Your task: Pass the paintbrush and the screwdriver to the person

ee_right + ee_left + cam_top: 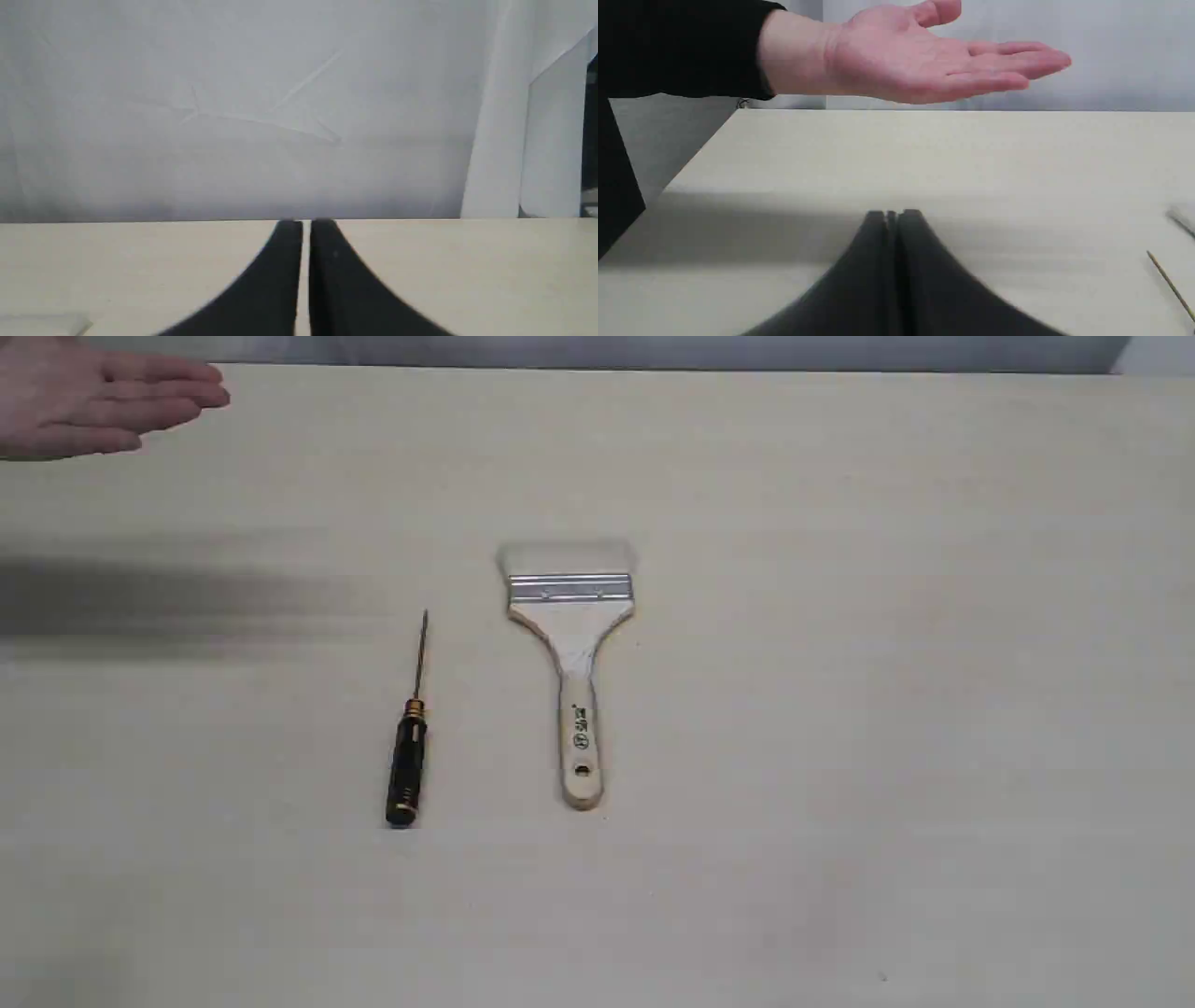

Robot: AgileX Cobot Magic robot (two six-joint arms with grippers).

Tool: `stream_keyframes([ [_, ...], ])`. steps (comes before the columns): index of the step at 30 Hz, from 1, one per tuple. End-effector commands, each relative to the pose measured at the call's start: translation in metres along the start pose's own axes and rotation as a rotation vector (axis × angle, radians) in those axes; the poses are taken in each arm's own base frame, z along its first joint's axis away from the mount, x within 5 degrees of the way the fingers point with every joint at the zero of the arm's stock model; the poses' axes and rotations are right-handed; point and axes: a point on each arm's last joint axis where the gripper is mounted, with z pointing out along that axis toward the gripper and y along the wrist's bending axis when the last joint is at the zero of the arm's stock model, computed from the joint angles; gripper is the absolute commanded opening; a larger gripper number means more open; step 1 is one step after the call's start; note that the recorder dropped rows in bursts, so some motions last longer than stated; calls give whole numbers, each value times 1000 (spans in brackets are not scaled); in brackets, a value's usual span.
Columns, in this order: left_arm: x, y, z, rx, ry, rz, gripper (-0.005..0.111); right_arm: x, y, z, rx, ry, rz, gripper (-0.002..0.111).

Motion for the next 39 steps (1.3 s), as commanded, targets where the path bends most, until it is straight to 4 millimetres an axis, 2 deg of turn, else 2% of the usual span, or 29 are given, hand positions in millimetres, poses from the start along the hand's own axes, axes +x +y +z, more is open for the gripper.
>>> stream_keyframes([
  [1,0,0,0,7,-11,-2,0,1,0,0,0,-2,144,5],
  [3,0,0,0,7,-11,-2,0,0,0,0,-2,-6,240,5],
  [10,0,0,0,7,-11,-2,0,-5,-1,-1,4,-68,246,5],
  [14,0,0,0,7,-11,-2,0,-11,-2,-1,3,-125,350,5],
  [18,0,0,0,7,-11,-2,0,-31,3,-1,-41,-72,355,5],
  [21,0,0,0,7,-11,-2,0,-42,9,6,-123,-14,347,14],
  [23,0,0,0,7,-11,-2,0,-50,17,17,-203,24,322,27],
  [26,0,0,0,7,-11,-4,0,-77,39,36,-375,83,152,49],
  [27,0,0,0,7,-9,-4,0,-81,47,42,-425,110,112,52],
  [31,0,0,0,7,-9,-4,0,-112,97,70,-646,281,-16,53],
  [33,0,0,0,7,-9,-4,0,-120,117,85,-694,366,-50,53],
  [36,0,0,0,7,-9,-4,0,-120,151,119,-716,504,-115,50],
  [37,0,0,0,7,-9,-4,0,-111,160,130,-709,571,-146,49],
  [39,0,0,0,7,-9,-4,0,-107,176,154,-671,679,-209,48],
])
